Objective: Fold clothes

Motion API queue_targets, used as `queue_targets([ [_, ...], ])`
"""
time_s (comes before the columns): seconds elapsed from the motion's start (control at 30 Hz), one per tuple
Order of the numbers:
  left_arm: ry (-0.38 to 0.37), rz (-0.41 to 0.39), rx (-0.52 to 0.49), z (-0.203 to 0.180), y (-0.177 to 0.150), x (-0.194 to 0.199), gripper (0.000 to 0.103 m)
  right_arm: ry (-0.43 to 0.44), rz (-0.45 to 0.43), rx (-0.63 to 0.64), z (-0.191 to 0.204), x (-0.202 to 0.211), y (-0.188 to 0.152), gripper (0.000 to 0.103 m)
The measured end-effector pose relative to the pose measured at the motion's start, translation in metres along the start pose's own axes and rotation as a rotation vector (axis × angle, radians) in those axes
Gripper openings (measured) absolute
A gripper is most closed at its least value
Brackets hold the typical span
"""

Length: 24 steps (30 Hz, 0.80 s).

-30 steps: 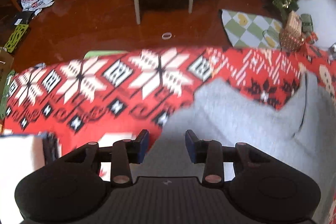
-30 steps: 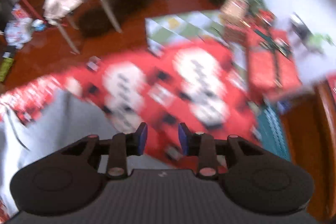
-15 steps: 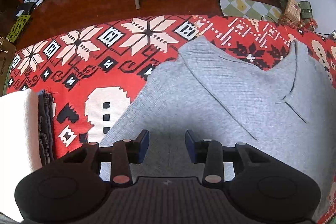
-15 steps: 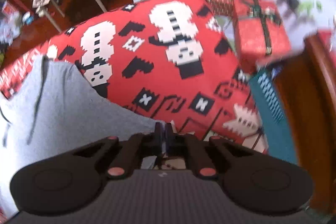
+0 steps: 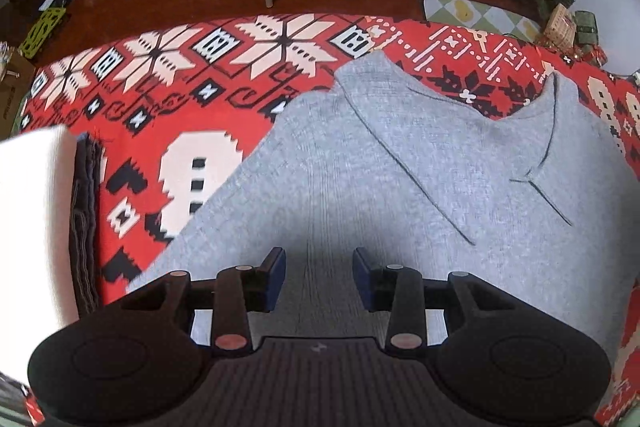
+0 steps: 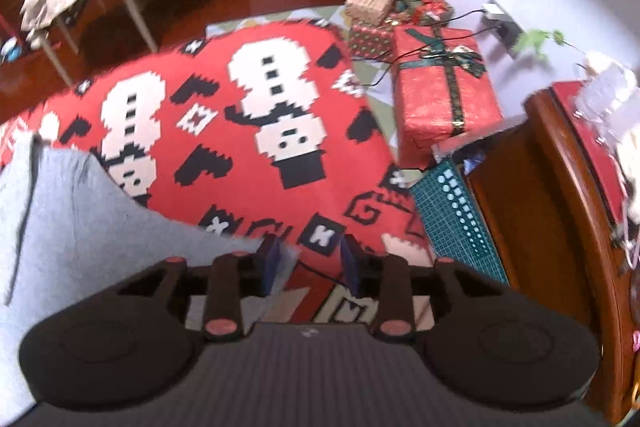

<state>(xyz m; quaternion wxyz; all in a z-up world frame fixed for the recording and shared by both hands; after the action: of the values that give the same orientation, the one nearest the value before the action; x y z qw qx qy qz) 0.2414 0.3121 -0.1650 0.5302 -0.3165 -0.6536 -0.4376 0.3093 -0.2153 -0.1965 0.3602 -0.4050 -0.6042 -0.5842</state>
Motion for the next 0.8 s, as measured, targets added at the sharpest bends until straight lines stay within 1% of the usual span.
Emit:
queue_targets([
  [0.07,-0.013,0.014,0.025,0.003,-0.007,0.003,0.037,0.021,-0.021,-0.065,-0.007,0.02,-0.007,0.037],
  [0.1,-0.018,0.021,0.034,0.004,-0.011,0.004,0.037,0.037,-0.015,-0.097,-0.009,0.027,-0.014,0.037],
  [0.17,-0.026,0.033,0.051,0.007,-0.018,0.005,0.037,0.074,0.017,-0.171,-0.009,0.04,-0.033,0.037],
  [0.23,-0.03,0.044,0.064,0.008,-0.025,0.006,0.037,0.119,0.052,-0.217,0.0,0.046,-0.053,0.037],
  [0.33,-0.034,0.06,0.081,0.01,-0.034,0.007,0.037,0.154,0.098,-0.236,0.021,0.042,-0.076,0.036],
  [0.43,-0.033,0.071,0.083,0.011,-0.043,0.007,0.037,0.162,0.136,-0.264,0.039,0.029,-0.09,0.035],
  [0.47,-0.032,0.073,0.083,0.012,-0.045,0.008,0.037,0.156,0.136,-0.265,0.043,0.026,-0.091,0.035],
  [0.5,-0.031,0.074,0.083,0.013,-0.047,0.008,0.037,0.141,0.123,-0.24,0.046,0.026,-0.088,0.029],
  [0.53,-0.031,0.076,0.085,0.014,-0.049,0.008,0.037,0.138,0.133,-0.207,0.05,0.024,-0.087,0.019],
  [0.57,-0.031,0.078,0.088,0.015,-0.05,0.008,0.037,0.134,0.144,-0.174,0.053,0.023,-0.085,0.004],
  [0.63,-0.031,0.077,0.091,0.018,-0.052,0.01,0.037,0.115,0.16,-0.096,0.057,0.021,-0.081,0.004],
  [0.7,-0.034,0.071,0.094,0.02,-0.053,0.012,0.037,0.058,0.157,-0.033,0.053,0.024,-0.078,0.004],
  [0.73,-0.037,0.072,0.097,0.021,-0.054,0.013,0.037,0.057,0.158,-0.038,0.049,0.023,-0.077,0.005],
  [0.77,-0.04,0.074,0.102,0.022,-0.055,0.012,0.037,0.056,0.159,-0.043,0.045,0.023,-0.076,0.009],
  [0.8,-0.04,0.077,0.104,0.023,-0.057,0.012,0.037,0.056,0.16,-0.048,0.041,0.023,-0.076,0.01],
])
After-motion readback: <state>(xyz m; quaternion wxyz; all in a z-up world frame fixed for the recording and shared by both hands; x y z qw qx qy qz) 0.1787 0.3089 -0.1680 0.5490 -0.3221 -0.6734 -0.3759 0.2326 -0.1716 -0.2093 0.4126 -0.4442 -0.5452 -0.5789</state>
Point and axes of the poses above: each gripper's, at about its wrist camera, not at the fingertips, and x roughly against the way its jaws point, z to its left, y to its top, the point moved 5 cm from there along -x, roughly the way its jaws point, and after that the axes turned 7 degrees about x, right-handed, at the moved point
